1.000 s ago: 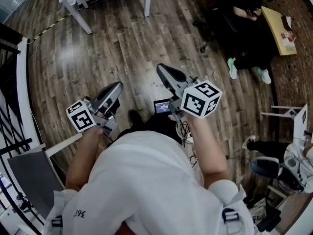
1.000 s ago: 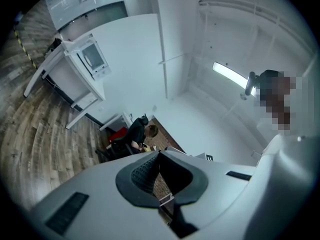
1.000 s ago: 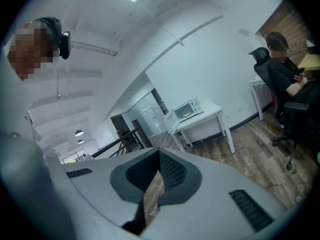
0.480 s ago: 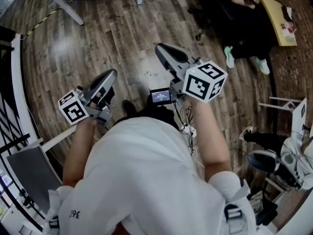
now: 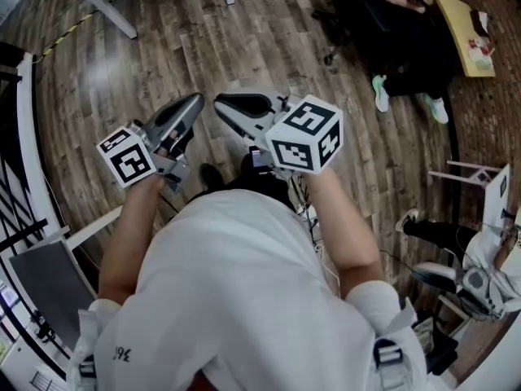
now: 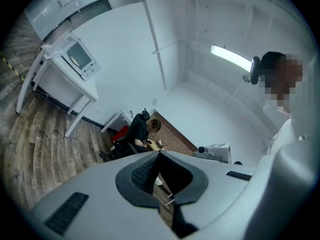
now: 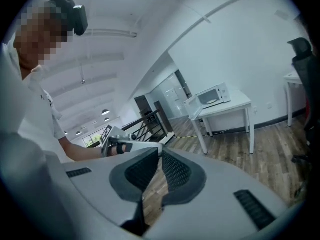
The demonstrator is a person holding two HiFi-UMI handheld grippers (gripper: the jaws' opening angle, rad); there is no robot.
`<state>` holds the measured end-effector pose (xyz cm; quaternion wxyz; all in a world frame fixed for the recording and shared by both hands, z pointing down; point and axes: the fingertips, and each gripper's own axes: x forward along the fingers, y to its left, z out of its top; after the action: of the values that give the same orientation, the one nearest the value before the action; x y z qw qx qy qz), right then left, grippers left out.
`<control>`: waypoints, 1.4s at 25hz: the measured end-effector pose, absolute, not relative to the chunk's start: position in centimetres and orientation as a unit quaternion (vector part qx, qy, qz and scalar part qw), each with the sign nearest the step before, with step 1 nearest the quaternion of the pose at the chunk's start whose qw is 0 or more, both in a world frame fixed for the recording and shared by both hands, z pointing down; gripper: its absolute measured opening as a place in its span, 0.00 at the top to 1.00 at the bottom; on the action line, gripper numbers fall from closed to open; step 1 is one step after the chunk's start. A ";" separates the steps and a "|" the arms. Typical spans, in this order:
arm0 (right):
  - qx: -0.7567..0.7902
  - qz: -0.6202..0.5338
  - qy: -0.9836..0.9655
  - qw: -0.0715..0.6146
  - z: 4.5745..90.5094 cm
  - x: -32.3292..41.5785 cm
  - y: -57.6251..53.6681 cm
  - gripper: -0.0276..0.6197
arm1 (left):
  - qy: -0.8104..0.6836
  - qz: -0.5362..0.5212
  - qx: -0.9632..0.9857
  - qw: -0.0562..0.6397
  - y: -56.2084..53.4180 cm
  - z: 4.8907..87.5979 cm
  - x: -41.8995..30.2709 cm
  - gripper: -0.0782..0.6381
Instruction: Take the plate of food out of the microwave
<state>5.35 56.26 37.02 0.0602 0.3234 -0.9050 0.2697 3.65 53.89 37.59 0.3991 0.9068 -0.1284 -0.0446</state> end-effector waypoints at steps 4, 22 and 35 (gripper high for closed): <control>0.296 0.270 -0.913 0.083 37.4 3.6 56.6 0.94 | -0.129 -0.007 0.925 0.357 53.9 37.8 5.0 0.88; 0.331 0.177 -0.924 0.068 34.7 2.6 57.2 0.83 | -0.136 -0.076 0.948 0.278 54.3 34.7 4.1 0.90; 0.407 0.296 -0.864 -0.021 37.4 9.1 55.2 0.87 | -0.207 -0.113 0.901 0.364 52.3 37.1 -0.5 0.90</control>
<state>9.07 55.22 37.44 -0.0209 0.4069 -0.8640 0.2958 -0.51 52.29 37.07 0.3640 0.9011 -0.2065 -0.1132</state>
